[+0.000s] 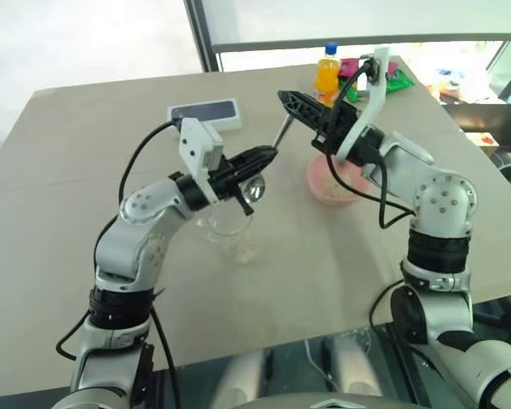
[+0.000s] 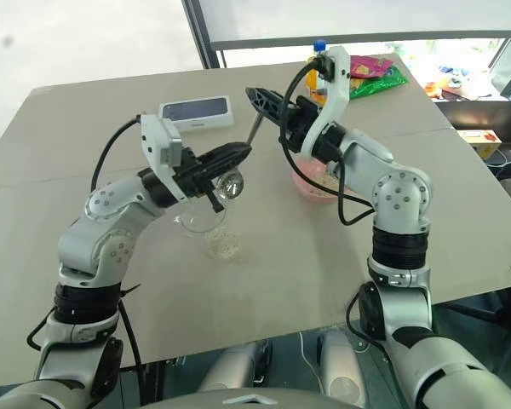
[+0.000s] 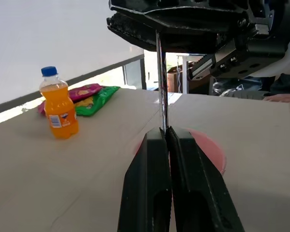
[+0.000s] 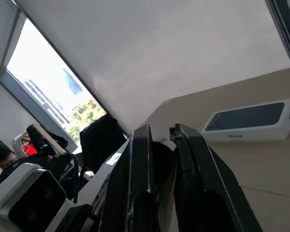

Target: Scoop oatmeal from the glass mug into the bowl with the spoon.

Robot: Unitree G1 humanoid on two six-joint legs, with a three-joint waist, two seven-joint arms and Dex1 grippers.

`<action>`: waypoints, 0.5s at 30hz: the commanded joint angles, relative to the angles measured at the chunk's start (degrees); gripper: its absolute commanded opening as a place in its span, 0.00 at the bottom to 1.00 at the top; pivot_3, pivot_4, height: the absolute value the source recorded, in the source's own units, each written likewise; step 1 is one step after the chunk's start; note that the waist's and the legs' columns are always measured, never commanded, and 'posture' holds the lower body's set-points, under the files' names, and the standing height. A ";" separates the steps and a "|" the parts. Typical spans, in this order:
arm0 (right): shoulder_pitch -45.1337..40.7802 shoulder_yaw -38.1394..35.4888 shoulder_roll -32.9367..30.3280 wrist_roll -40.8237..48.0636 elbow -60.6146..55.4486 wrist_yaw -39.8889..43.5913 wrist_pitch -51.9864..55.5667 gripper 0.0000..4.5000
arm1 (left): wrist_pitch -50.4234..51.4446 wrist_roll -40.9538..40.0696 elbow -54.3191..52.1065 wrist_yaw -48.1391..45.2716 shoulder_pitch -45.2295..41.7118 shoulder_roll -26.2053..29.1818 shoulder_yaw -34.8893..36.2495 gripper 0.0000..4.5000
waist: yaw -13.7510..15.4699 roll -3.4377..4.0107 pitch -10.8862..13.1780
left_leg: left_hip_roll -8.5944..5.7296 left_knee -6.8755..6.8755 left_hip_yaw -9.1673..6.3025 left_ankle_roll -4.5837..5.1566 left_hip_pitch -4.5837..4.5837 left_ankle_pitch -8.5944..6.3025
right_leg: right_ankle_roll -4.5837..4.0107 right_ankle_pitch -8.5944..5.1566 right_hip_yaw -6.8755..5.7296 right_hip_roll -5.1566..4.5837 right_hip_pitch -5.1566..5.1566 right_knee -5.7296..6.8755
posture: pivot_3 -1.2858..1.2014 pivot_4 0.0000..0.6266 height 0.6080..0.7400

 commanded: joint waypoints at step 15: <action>-1.30 2.19 -0.50 -0.11 0.64 7.23 -2.25 0.88 | 1.18 -3.15 -2.68 2.01 -1.99 1.39 3.53 0.00 | 0.01 0.01 0.01 | -0.01 0.01 0.01 0.00 0.00 0.00 | 0.00 0.00 0.01 0.00 0.00 0.00 | 0.52 0.24 1.00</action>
